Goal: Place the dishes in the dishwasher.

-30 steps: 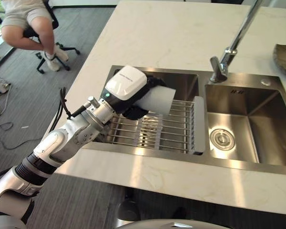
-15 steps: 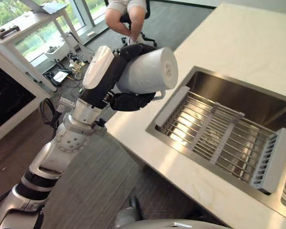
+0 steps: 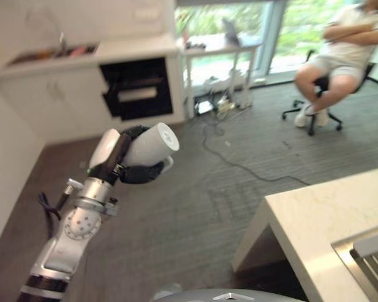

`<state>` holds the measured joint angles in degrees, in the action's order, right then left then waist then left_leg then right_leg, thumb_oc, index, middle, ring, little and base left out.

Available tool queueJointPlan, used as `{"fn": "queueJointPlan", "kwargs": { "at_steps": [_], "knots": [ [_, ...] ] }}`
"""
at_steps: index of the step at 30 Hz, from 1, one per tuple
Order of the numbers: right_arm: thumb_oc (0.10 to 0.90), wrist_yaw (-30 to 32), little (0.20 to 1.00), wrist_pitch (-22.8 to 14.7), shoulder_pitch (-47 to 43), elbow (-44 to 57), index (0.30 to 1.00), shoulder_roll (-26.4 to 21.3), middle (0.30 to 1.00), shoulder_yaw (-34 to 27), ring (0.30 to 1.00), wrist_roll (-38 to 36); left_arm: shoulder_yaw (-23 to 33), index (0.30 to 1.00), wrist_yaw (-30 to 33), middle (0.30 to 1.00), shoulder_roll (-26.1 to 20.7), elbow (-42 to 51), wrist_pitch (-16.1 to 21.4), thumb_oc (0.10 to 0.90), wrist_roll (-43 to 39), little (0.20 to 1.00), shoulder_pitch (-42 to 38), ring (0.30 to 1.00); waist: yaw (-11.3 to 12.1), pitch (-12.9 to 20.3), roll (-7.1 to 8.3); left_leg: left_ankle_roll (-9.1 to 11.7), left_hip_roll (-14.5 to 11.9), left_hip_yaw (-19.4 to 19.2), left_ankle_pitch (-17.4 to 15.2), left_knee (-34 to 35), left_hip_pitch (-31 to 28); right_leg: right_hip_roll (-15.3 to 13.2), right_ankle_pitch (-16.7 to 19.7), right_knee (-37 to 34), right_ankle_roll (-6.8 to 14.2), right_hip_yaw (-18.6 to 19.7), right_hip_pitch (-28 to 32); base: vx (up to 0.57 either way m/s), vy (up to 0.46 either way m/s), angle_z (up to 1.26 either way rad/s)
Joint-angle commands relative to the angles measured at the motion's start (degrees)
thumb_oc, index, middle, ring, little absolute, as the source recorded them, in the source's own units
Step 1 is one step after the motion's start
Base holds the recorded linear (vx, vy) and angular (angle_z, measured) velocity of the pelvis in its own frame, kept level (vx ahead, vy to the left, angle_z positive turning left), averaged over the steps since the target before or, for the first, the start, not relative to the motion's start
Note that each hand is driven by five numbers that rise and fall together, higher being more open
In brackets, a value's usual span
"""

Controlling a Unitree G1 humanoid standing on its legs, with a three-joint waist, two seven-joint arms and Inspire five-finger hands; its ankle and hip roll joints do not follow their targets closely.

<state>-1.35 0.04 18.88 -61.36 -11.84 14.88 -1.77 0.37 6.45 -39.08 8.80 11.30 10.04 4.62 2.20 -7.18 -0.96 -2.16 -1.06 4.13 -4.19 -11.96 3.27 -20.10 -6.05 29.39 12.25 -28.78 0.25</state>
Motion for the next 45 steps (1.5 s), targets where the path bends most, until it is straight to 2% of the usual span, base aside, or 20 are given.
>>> {"fn": "queueJointPlan", "kwargs": {
  "at_steps": [1, 6, 7, 8, 11, 13, 15, 17, 19, 20, 22, 25, 26, 28, 30, 33, 35, 37, 41, 45],
  "knots": [
    [0.800, -3.3, 0.900, -3.5, -8.6, 2.9, 0.900, -2.8, 0.900, 0.4, 0.900, 0.1, 2.2, 0.300, 1.3, 0.300, -2.5, 7.9, 2.4, 0.400, 4.2, 0.300, -3.1, 0.300, 2.0, -0.7, 2.51, 4.8, 1.7, 1.3, -0.9, 9.6, -7.4, 9.7, -1.7, -10.9, -3.5, -3.5, -2.1, -0.09, -0.030, 2.12],
    [0.800, -3.0, 0.900, -3.2, -10.3, 3.5, 0.900, -2.0, 0.900, 2.3, 0.900, -1.2, 4.5, 0.300, 2.5, 0.300, 0.1, 5.8, 1.6, 0.400, 3.7, 0.300, 0.7, 0.300, 4.5, -0.1, 5.87, 6.4, 4.1, 3.6, 0.5, 8.5, -5.0, 14.0, -0.9, -23.7, -6.2, -3.1, 4.6, 0.03, -0.100, 0.99],
    [0.800, -1.6, 0.900, -0.7, -19.7, -3.1, 0.900, -3.1, 0.900, 1.5, 0.900, -4.0, 3.3, 0.300, 0.8, 0.300, 0.1, 5.2, 1.6, 0.400, 2.0, 0.300, 0.5, 0.300, 7.3, 1.6, 5.98, 7.0, 4.2, 4.3, 0.4, 8.9, -5.1, 14.3, -0.6, -27.0, -6.5, -5.4, 7.3, 0.19, -0.122, 0.88],
    [0.800, 0.1, 0.900, -1.1, -20.6, -5.4, 0.900, -0.6, 0.900, 1.0, 0.900, -4.7, 3.1, 0.300, 0.6, 0.300, 1.1, 5.3, 1.4, 0.400, 0.9, 0.300, 1.1, 0.300, 9.0, 2.5, 5.41, 7.6, 3.9, 5.1, -0.4, 9.4, -5.5, 15.1, -2.0, -28.2, -6.4, -5.3, 8.8, 0.22, -0.078, 1.00],
    [0.800, 2.3, 0.900, -1.0, -23.2, -10.8, 0.900, 2.8, 0.900, 0.7, 0.900, -5.7, 2.1, 0.300, 1.7, 0.300, 3.1, 3.0, 1.3, 0.400, -3.4, 0.300, 1.5, 0.300, 10.2, 3.1, 4.23, 8.3, 4.1, 6.1, 0.2, 8.8, -4.0, 15.8, -2.0, -30.6, -7.0, -4.6, 9.2, 0.03, 0.032, 0.94],
    [0.800, 2.8, 0.900, -1.1, -23.8, -10.5, 0.900, 1.3, 0.900, -0.6, 0.900, -6.1, 0.4, 0.300, 1.6, 0.300, 3.0, 1.3, 1.4, 0.400, -4.2, 0.300, 0.5, 0.300, 9.1, 1.8, 3.43, 10.1, 3.4, 1.8, 0.9, 4.5, 0.5, 14.9, -2.1, -31.3, -7.2, -6.4, 9.1, -0.18, 0.125, 0.94],
    [0.800, 3.3, 0.900, -1.1, -23.5, -10.5, 0.900, -0.2, 0.900, -2.2, 0.900, -7.1, -1.6, 0.300, 0.3, 0.300, 3.1, 0.6, 1.4, 0.400, -5.3, 0.300, -1.3, 0.300, 6.2, 1.4, 2.70, 9.7, -4.3, -14.1, 2.3, 1.2, 3.6, 13.4, -1.4, -32.3, -6.9, -10.2, 9.1, -0.21, 0.225, 1.10],
    [0.800, 3.8, 0.900, -0.8, -23.5, -11.2, 0.900, -0.3, 0.900, -2.3, 0.900, -7.1, -1.7, 0.300, 0.7, 0.300, 3.4, -0.1, 1.2, 0.400, -5.7, 0.300, -1.0, 0.300, 6.0, 1.3, 2.39, 9.6, -8.5, -18.8, 2.5, 0.8, 3.2, 12.8, -0.3, -32.5, -6.7, -10.0, 9.3, -0.12, 0.211, 1.21],
    [0.800, 3.8, 0.900, -0.8, -23.5, -11.0, 0.900, -0.4, 0.900, -2.2, 0.900, -6.7, -1.5, 0.300, 1.3, 0.300, 3.7, -1.1, 1.2, 0.400, -5.7, 0.300, -0.6, 0.300, 6.0, 1.2, 2.45, 10.1, -9.3, -17.1, 2.2, 0.8, 2.4, 12.2, 0.1, -32.1, -6.6, -9.3, 9.5, -0.03, 0.210, 0.11],
    [0.800, 4.0, 0.900, -0.7, -23.4, -10.6, 0.900, -1.0, 0.900, -2.2, 0.900, -6.1, -1.4, 0.300, 2.1, 0.300, 4.3, -1.9, 1.2, 0.400, -6.2, 0.300, 0.0, 0.300, 5.5, 1.0, 2.48, 11.3, -11.2, -12.5, 1.9, 1.4, 0.1, 10.4, 0.6, -30.4, -6.3, -8.3, 9.2, -0.05, 0.352, -0.09],
    [0.800, 4.2, 0.900, -0.6, -23.5, -10.5, 0.900, -1.8, 0.900, -2.6, 0.900, -5.4, -1.8, 0.300, 2.3, 0.300, 4.9, -2.4, 1.5, 0.400, -6.9, 0.300, -0.3, 0.300, 4.5, 1.3, 2.15, 12.5, -14.6, -9.7, 3.1, 3.7, -3.3, 7.9, 0.7, -28.1, -5.5, -8.2, 8.0, -0.07, 0.470, 0.05],
    [0.800, 4.5, 0.900, -0.4, -24.2, -10.5, 0.900, -3.7, 0.900, -3.6, 0.900, -5.0, -2.7, 0.300, 2.5, 0.300, 5.3, -2.5, 2.2, 0.400, -8.0, 0.300, -1.3, 0.300, 2.2, 2.7, 0.01, 15.1, -18.2, -4.2, 6.0, 10.0, -6.9, 4.5, 0.2, -22.8, -3.2, -7.0, 4.9, -0.06, 0.442, -0.23],
    [0.800, 4.4, 0.900, -0.4, -24.2, -10.5, 0.900, -3.8, 0.900, -3.6, 0.900, -5.0, -2.8, 0.300, 2.6, 0.300, 5.4, -2.6, 2.2, 0.400, -8.0, 0.300, -1.4, 0.300, 2.1, 2.8, -0.10, 15.1, -18.2, -4.2, 6.2, 10.5, -7.1, 4.3, 0.0, -22.3, -3.0, -7.0, 4.7, -0.08, 0.521, -0.10],
    [0.800, 4.2, 0.900, -0.5, -24.3, -9.4, 0.900, -5.0, 0.900, -6.6, 0.900, -5.4, -3.5, 0.300, 0.5, 0.300, 4.9, -1.9, 2.1, 0.400, -8.1, 0.300, -1.8, 0.300, 0.6, 4.1, -0.76, 14.5, -15.5, -6.3, 2.8, 15.9, -9.2, -1.1, 3.4, -19.0, 0.0, -7.0, 3.1, -0.09, 0.587, 0.14],
    [0.800, 4.0, 0.900, -0.3, -24.8, -7.8, 0.900, -5.2, 0.900, -7.3, 0.900, -4.9, -3.2, 0.300, 0.1, 0.300, 4.1, -1.8, 1.9, 0.400, -7.2, 0.300, -1.9, 0.300, 0.7, 4.0, 0.61, 11.8, -10.6, -6.8, 0.4, 16.2, -10.5, -5.5, 8.2, -19.2, 2.5, -5.1, 2.6, -0.09, 0.446, 0.00],
    [0.800, 3.5, 0.900, -0.6, -26.5, -4.8, 0.900, -5.1, 0.900, -6.6, 0.900, -4.3, -1.5, 0.300, 0.5, 0.300, 3.1, -1.8, 1.9, 0.400, -5.8, 0.300, -1.2, 0.300, 1.3, 3.8, 1.71, 9.1, -7.4, -10.2, -0.7, 15.9, -11.2, -7.5, 12.7, -17.4, 2.7, -4.9, 0.0, -0.14, 0.303, -0.24],
    [0.800, 3.5, 0.900, -1.2, -28.1, -2.5, 0.900, -5.3, 0.900, -5.4, 0.900, -4.2, 0.3, 0.300, 1.3, 0.300, 3.0, -1.6, 1.6, 0.400, -5.6, 0.300, 0.1, 0.300, 1.9, 3.3, 1.41, 7.6, -6.3, -12.2, -0.6, 16.0, -11.6, -6.7, 10.9, -12.1, 2.4, -6.1, -1.2, -0.15, 0.267, -0.37],
    [0.800, 3.8, 0.900, -1.6, -29.3, 0.3, 0.900, -5.2, 0.900, -4.3, 0.900, -4.0, 2.4, 0.300, 2.1, 0.300, 2.9, -1.1, 1.5, 0.400, -5.3, 0.300, 2.0, 0.300, 2.9, 3.0, 2.18, 7.0, -5.0, -14.0, -0.5, 16.1, -12.1, -5.8, 10.6, -12.9, 2.1, -9.5, 0.0, -0.10, 0.124, -0.43],
    [0.800, 3.8, 0.900, -2.4, -29.4, 3.8, 0.900, -4.2, 0.900, -2.9, 0.900, -5.1, 3.9, 0.300, 3.0, 0.300, 4.3, -2.0, 1.8, 0.400, -5.7, 0.300, 2.8, 0.300, 3.6, 3.2, 3.29, 7.1, -4.9, -14.5, -0.7, 15.1, -12.0, -4.1, 10.1, -17.8, 1.8, -8.2, 1.8, 0.01, -0.059, -0.29],
    [0.800, 4.4, 0.900, -2.3, -28.0, 5.3, 0.900, -3.2, 0.900, -2.6, 0.900, -4.8, 5.2, 0.300, 3.2, 0.300, 7.4, -2.6, 1.9, 0.400, -7.7, 0.300, 4.6, 0.300, 4.8, 4.5, 3.65, 8.6, -6.8, -16.2, 0.4, 15.6, -12.1, -2.9, 11.5, -25.4, 1.8, -10.3, 5.9, 0.06, -0.113, -0.30]
  ]
}}
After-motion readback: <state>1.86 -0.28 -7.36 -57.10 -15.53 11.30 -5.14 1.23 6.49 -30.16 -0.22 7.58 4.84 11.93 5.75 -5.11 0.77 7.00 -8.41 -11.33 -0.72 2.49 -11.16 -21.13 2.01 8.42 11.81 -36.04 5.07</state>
